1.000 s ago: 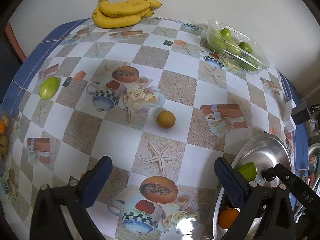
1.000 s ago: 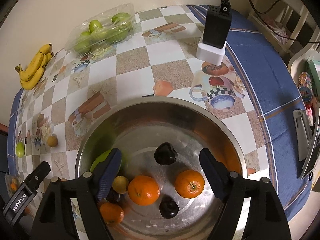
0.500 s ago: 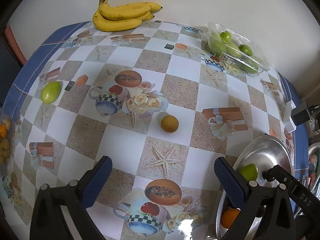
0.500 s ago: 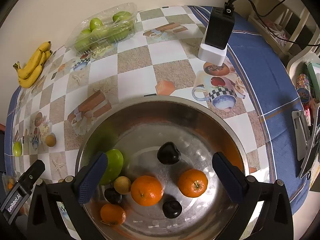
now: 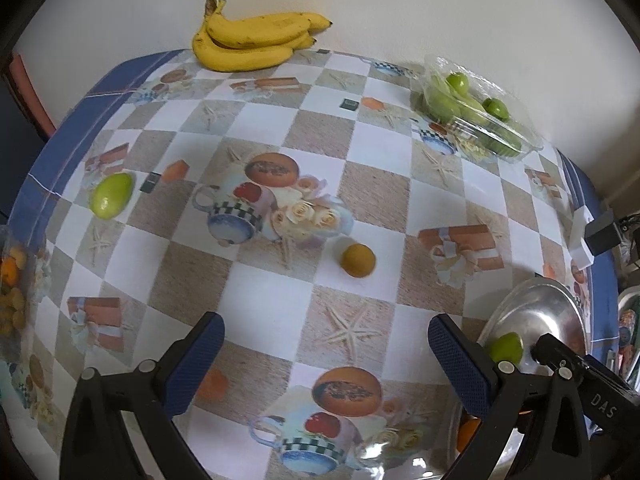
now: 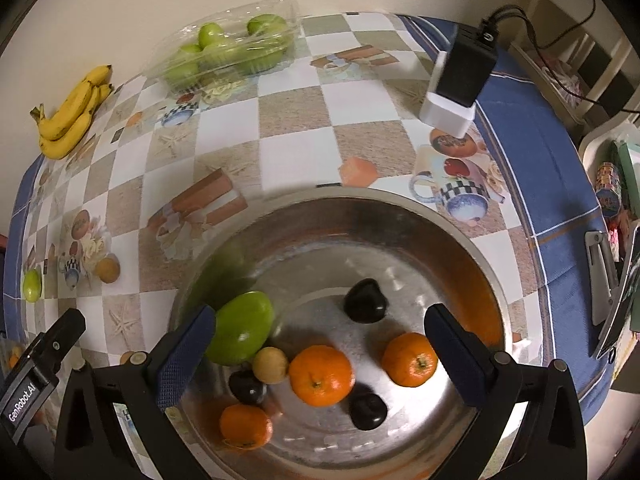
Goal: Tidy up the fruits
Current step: 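Move the right gripper to a yellow round fruit while the left gripper approaches a green mango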
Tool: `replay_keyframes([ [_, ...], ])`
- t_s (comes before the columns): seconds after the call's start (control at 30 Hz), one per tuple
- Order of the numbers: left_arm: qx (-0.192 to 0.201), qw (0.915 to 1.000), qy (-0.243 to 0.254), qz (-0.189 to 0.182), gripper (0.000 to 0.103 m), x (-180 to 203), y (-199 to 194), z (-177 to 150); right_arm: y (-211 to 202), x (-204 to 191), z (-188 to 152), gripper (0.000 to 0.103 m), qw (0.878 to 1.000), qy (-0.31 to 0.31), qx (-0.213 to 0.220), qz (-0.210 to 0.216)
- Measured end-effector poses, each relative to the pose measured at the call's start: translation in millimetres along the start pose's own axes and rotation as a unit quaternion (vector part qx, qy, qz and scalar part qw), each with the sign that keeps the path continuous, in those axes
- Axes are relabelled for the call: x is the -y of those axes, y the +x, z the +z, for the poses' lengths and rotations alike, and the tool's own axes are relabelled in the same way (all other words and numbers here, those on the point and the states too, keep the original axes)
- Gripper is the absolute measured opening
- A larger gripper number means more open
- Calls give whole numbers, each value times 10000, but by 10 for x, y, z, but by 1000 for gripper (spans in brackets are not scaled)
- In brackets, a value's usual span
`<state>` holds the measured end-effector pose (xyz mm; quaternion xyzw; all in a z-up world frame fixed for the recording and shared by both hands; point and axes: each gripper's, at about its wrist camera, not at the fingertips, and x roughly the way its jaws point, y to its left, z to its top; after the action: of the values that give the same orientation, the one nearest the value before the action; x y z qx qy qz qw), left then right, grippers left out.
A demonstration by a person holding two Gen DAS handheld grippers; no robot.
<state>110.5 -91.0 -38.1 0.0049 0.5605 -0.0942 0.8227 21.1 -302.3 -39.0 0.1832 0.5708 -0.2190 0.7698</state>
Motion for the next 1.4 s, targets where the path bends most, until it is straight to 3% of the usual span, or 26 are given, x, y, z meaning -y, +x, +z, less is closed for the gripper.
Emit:
replay_keyframes([
  [0.57,303,9979,316,486,103,-424,-130,172,-35,-610,-35,103,9993,-313,64,205],
  [1.07,260,9975,-339,567,103,-1171,-124,284,-21,-1375,-140,103,9933,-992,0,590],
  [1.4,233,9967,-534,570,103,-1434,-89,309,41,-1723,-189,103,9884,-1217,51,909],
])
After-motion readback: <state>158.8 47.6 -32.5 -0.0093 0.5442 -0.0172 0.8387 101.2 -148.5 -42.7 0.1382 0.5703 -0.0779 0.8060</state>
